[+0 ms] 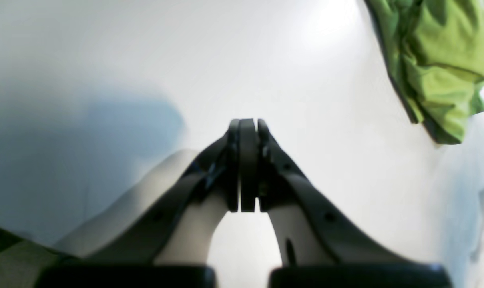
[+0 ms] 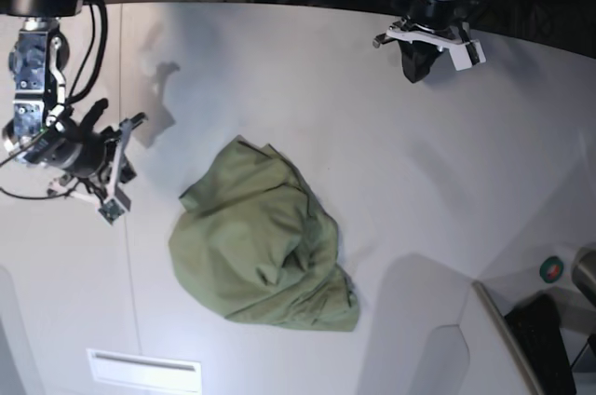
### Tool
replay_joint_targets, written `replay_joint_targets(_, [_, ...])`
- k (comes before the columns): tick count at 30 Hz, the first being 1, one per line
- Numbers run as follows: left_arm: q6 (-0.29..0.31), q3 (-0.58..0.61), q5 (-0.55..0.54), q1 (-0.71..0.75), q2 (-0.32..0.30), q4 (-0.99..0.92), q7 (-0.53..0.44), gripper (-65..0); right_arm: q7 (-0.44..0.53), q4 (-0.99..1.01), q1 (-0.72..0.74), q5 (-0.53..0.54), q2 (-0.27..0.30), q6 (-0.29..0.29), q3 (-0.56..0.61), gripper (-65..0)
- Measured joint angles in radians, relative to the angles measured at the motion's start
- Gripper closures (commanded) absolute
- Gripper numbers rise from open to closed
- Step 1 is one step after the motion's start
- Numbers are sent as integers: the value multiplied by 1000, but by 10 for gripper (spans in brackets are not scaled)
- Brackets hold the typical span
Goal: Layout the t-shirt on the table in an organized manner, then fold the t-shirt properly
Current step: 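Move the right gripper down to the crumpled green t-shirt and grasp it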
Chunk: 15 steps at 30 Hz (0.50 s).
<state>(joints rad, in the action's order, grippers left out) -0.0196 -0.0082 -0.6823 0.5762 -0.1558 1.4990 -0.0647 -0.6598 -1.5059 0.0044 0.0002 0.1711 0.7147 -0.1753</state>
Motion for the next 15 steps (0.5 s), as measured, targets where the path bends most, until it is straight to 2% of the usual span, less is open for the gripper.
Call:
replay_joint_targets(2, [1,-21,0,0,4,3,1,0,-41,-5,53,-14,-18,-12,7,0])
replay_joint_targets(6, [4,-118,0,3,2,38,-7,0,-62,-8,85,-10,-80,-24,0,0])
replay_joint_targets(8, [0,-164,0,3,0,47,0,0,-126,-5,86,-9,-101,-14,15,-23])
replay_joint_targets(10, [2,-221,0,5,3,55,5,0,-152,-3,100,-9,-116,-14,14,-212])
replay_joint_targets(12, [4,-270,0,5,3,57,44,0,-156,-4,114,-21,-128,-18,9,-360])
replay_joint_targets(15, [-3,-322,0,-10,2,56,161,0,-137,50,124,-2,-144,-20,10,-375])
